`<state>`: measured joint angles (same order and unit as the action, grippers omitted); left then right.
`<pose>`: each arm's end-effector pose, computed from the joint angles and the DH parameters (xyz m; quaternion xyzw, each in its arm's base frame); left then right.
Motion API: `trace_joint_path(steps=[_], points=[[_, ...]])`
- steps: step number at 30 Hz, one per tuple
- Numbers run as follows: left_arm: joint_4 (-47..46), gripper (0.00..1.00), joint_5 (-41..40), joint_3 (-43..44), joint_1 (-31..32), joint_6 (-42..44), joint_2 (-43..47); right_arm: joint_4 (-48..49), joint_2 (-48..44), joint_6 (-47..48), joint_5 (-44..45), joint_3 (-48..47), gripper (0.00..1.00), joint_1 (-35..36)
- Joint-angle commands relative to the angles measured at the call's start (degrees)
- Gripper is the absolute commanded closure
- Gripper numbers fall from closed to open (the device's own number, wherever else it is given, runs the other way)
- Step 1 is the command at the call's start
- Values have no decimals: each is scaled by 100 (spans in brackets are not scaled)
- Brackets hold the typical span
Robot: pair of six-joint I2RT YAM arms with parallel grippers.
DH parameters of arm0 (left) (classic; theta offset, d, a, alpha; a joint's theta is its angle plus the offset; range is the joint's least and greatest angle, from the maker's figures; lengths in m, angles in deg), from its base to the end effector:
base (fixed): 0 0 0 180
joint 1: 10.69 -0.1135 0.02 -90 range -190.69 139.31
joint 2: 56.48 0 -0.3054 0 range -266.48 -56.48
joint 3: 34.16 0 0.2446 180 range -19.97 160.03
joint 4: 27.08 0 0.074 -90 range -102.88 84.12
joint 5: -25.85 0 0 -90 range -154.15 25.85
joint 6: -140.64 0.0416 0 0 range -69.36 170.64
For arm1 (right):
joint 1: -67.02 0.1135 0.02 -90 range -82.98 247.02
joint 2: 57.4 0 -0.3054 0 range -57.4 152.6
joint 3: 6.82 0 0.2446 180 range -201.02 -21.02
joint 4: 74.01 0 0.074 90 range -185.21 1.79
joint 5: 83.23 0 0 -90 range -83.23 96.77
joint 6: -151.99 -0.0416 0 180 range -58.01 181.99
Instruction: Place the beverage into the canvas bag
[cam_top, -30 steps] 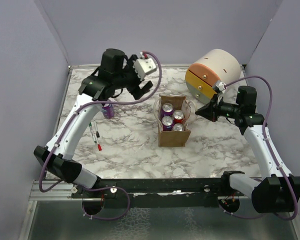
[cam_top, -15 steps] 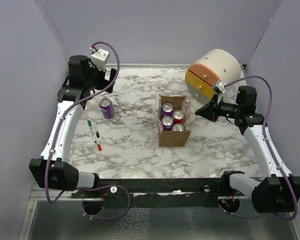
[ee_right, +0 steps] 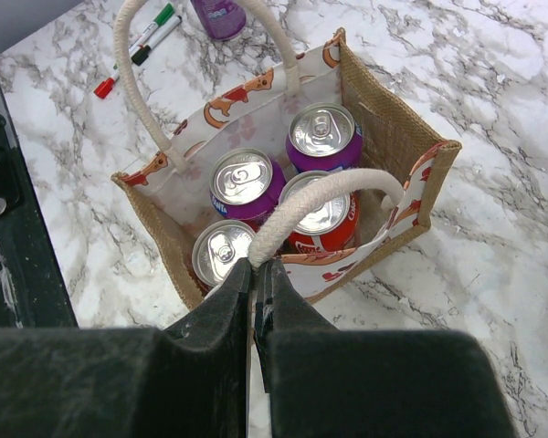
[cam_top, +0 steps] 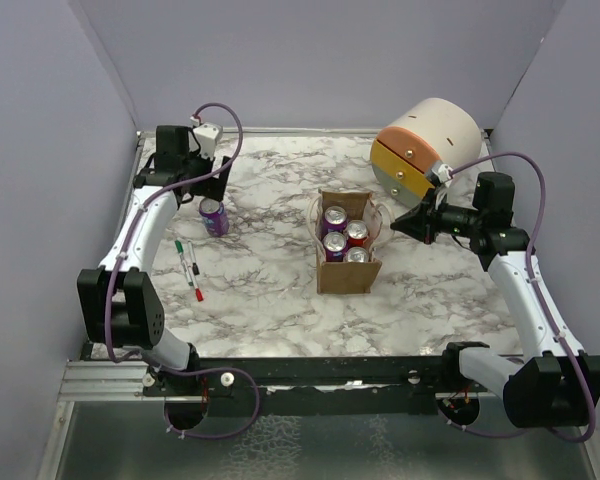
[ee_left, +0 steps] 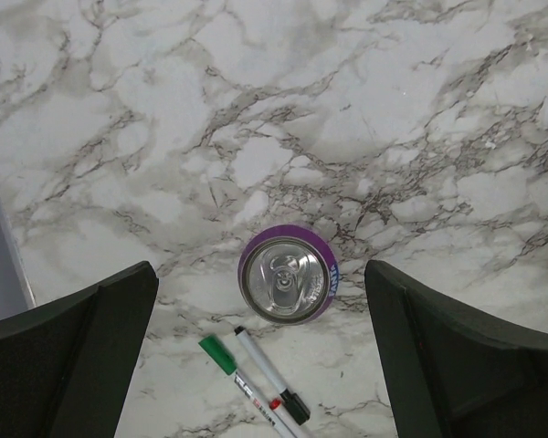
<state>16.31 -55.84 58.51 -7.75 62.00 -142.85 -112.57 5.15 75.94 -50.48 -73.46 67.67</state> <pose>0.3349 -0.0232 0.3757 0.1432 0.8820 -0.0321 0.4479 0.2023 0.0373 0.3473 -0.3201 0.7421 0.3737 0.4552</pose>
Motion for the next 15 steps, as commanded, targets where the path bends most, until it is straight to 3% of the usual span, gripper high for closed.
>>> trace_joint_path(steps=[1, 15], points=[[104, 1, 112, -136, -134, 215, -314, 76, -145, 63, -119, 31, 99, 15], [427, 9, 917, -219, -215, 291, -1197, 79, -109, 63, -111, 23, 99, 15]])
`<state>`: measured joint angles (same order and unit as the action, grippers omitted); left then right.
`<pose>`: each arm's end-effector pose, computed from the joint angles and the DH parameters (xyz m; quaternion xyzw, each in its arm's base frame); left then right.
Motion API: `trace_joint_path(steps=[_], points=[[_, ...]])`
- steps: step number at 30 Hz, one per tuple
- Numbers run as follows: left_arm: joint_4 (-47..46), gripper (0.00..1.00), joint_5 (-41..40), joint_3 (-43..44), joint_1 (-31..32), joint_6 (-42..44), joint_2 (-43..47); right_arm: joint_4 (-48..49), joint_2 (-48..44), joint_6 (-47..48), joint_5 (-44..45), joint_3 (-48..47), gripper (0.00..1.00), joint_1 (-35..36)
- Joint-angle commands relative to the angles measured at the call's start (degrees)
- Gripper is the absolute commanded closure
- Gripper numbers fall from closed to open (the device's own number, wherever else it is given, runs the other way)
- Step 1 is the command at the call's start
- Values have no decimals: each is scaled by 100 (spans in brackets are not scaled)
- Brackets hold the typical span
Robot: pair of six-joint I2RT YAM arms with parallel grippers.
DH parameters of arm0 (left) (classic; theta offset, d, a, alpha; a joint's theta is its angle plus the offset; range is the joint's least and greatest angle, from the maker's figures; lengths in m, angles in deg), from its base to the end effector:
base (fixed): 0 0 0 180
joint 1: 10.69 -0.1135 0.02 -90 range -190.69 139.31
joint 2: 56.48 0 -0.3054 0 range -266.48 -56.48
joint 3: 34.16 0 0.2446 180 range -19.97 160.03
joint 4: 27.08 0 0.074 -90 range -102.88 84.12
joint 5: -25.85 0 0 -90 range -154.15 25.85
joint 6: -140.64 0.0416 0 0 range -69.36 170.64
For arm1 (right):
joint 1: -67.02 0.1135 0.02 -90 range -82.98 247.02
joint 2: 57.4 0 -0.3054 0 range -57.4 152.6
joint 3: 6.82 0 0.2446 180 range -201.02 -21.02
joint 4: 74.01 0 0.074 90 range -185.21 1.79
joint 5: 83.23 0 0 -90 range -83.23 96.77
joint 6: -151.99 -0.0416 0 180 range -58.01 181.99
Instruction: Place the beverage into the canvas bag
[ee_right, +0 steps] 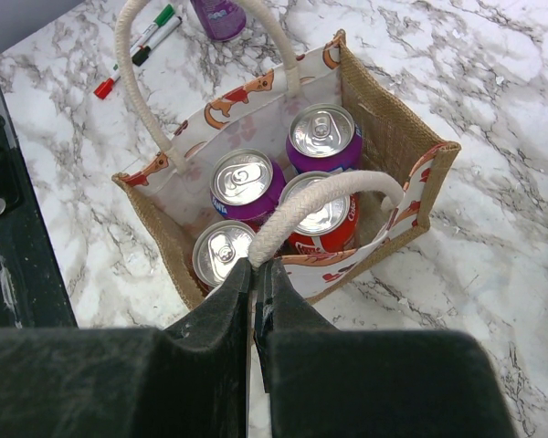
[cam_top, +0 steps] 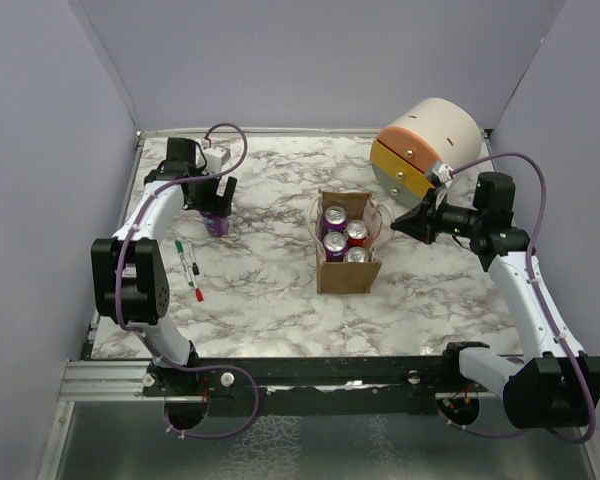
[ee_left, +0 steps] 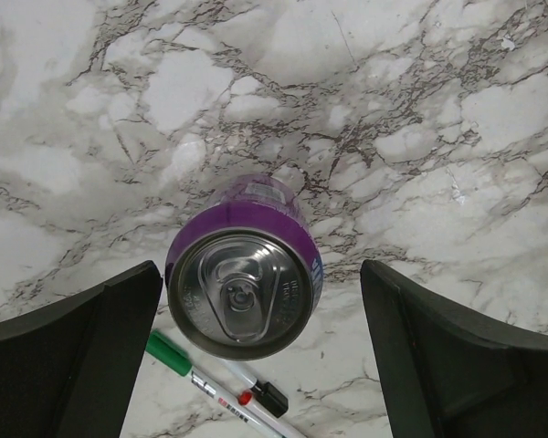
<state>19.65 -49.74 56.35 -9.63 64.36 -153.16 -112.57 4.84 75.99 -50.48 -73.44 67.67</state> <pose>0.3674 -0.0172 0.2994 0.1605 0.9276 -0.0834 0.3268 0.2011 0.0373 0.3482 -0.3213 0.7408 0.3727 0.4573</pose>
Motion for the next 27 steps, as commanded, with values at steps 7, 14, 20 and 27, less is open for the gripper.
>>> trace_joint_path(steps=[7, 14, 20, 27], points=[[57, 18, 220, 0, -29, 71, -379, 78, -98, 60, -101, 34, 99, 17], [3, 26, 167, 19, -27, 71, -456, 80, -114, 59, -96, 61, 99, 15], [33, 43, 141, 99, -27, 148, -430, 95, -115, 59, -102, 70, 99, 15], [31, 64, 168, 351, -28, 270, -1, 46, -66, 72, -87, 10, 99, 15]])
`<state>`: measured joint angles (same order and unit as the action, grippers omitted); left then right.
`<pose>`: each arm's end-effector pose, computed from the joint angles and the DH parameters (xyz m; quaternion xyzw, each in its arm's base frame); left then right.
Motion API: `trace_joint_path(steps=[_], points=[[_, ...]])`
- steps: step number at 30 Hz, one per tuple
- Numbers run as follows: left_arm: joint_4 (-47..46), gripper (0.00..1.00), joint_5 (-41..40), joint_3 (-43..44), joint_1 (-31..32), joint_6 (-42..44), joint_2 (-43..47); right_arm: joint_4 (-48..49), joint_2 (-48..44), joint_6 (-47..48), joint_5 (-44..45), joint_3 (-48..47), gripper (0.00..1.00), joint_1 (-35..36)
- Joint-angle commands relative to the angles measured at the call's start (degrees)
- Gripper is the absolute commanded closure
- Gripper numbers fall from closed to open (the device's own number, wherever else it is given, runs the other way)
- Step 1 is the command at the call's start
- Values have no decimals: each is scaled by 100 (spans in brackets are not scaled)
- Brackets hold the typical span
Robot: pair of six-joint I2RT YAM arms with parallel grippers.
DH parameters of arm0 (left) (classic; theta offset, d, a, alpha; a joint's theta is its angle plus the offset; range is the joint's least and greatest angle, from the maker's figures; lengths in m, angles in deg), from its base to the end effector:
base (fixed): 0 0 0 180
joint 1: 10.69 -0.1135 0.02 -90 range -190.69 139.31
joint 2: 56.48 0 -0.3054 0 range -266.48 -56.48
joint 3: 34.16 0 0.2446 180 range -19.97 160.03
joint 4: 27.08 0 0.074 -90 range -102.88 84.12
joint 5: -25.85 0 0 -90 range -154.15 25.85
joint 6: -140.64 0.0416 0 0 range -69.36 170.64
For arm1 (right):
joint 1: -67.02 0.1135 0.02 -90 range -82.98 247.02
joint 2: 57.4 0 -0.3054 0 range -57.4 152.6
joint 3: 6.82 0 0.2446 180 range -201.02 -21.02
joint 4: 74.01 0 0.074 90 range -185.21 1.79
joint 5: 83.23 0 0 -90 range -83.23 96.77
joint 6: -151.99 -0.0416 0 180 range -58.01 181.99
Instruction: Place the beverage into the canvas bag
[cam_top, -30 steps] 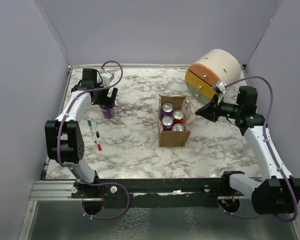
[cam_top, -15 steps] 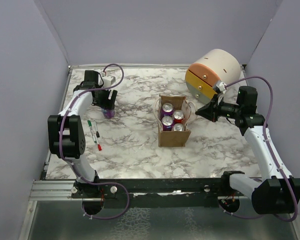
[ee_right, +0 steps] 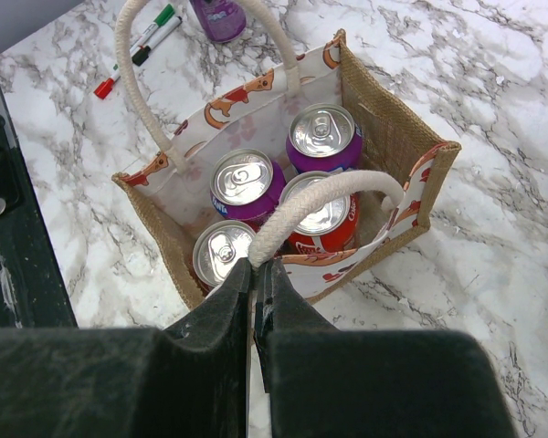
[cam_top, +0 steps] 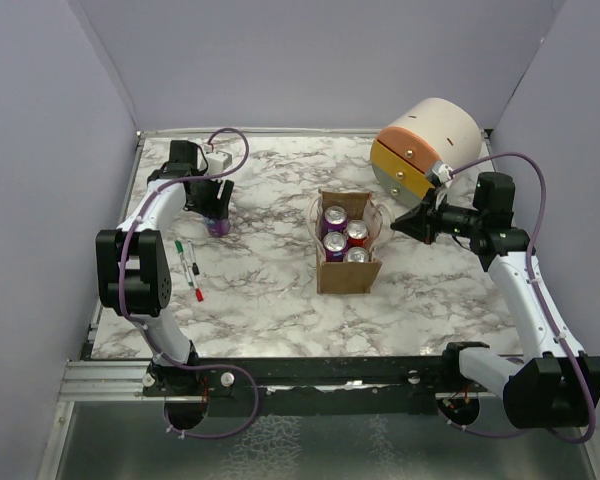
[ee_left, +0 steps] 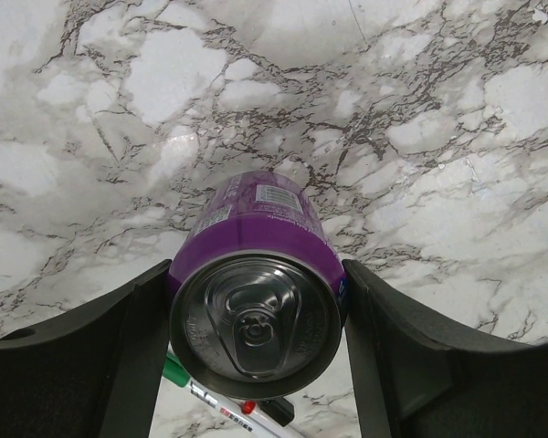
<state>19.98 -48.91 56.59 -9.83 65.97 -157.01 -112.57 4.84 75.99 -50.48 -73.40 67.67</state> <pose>0.3791 -0.0166 0.2767 0.1712 0.9352 -0.0905 0.2966 0.2010 0.0373 0.3480 -0.3212 0.7409 0.3728 0.4570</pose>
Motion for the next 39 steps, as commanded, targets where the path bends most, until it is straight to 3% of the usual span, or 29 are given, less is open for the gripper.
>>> trace_joint_path(steps=[1, 18, 26, 33, 39], points=[[13, 66, 118, 358, -7, 126, 496, 33, -71, 76, -78, 8, 99, 15], [759, 100, 564, 1757, 158, 178, 1225, 2, -42, 24, -163, -33, 99, 15], [674, 100, 745, 2346, 730, -9, 1604, -3, -152, 41, -129, 7, 99, 15], [372, 100, 291, 2789, 1599, -160, 1640, -20, -172, 59, -136, 3, 99, 15], [-15, 100, 661, 3145, 2107, -522, 1532, 31, -224, 42, -162, 63, 99, 17]])
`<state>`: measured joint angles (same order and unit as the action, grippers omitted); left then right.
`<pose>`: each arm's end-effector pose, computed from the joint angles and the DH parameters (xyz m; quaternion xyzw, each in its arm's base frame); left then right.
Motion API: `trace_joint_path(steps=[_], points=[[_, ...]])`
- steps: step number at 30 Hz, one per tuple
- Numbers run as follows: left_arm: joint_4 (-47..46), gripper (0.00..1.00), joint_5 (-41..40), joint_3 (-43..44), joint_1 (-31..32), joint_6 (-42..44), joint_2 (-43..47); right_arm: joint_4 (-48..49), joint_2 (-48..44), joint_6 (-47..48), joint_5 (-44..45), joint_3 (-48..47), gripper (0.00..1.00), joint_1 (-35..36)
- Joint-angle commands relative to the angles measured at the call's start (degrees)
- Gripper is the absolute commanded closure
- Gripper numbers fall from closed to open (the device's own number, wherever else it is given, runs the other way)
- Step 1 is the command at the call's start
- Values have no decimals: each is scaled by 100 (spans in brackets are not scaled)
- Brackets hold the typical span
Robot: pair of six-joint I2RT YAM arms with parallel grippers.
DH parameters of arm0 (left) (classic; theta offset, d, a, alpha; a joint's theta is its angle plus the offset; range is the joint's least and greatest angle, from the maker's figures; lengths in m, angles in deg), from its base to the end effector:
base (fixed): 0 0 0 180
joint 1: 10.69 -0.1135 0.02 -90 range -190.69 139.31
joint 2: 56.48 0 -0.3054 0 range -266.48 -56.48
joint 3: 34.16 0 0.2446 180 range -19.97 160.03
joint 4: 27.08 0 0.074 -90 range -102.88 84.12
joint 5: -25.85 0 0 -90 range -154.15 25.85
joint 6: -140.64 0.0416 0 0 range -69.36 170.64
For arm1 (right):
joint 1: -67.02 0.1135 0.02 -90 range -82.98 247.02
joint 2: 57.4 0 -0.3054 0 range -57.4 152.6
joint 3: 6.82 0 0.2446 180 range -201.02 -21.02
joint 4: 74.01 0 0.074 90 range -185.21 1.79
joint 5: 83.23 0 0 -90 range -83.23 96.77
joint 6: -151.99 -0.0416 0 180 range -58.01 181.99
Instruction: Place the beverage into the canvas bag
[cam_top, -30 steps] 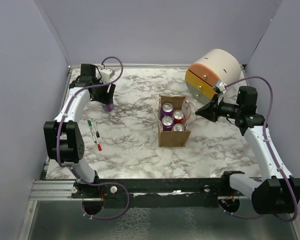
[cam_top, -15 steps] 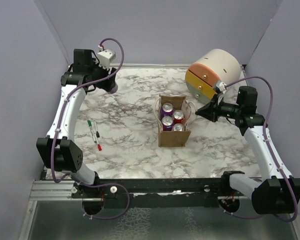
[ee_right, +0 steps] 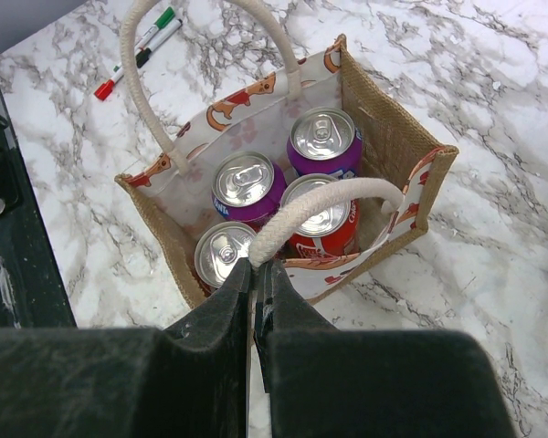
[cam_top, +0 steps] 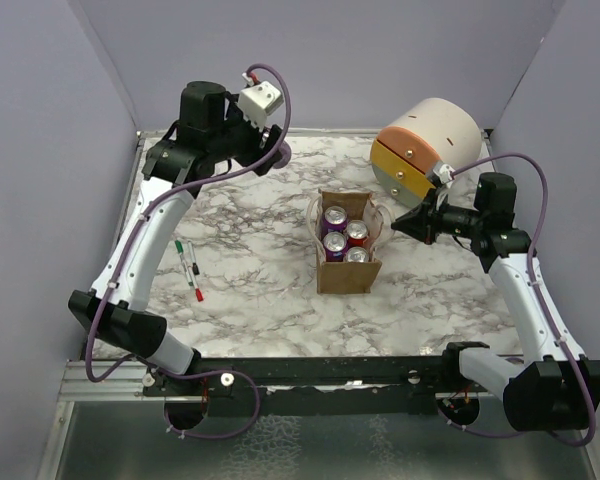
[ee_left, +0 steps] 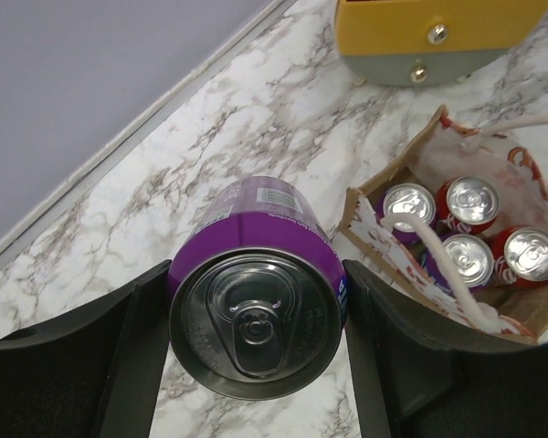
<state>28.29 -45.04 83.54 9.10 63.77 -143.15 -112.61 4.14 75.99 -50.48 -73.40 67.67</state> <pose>0.2919 -0.1195 0.4978 0.3211 0.7692 -0.1703 0.5256 0.1981 0.0372 0.3501 -0.3233 0.7382 0.3710 0.4613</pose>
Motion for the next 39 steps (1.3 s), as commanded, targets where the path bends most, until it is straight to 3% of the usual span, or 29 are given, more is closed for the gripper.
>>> trace_joint_path(steps=[1, 13, 39], points=[[-880, 100, 468, 519, 275, -327, 90, 45, -159, 42, -171, 65, 99, 15], [-1047, 100, 1631, 856, 1126, -456, -577, 146, -246, -71, 66, 161, 99, 15], [-1349, 100, 1345, 414, 1800, -243, -2042, 331, -354, -223, 610, 250, 99, 16]])
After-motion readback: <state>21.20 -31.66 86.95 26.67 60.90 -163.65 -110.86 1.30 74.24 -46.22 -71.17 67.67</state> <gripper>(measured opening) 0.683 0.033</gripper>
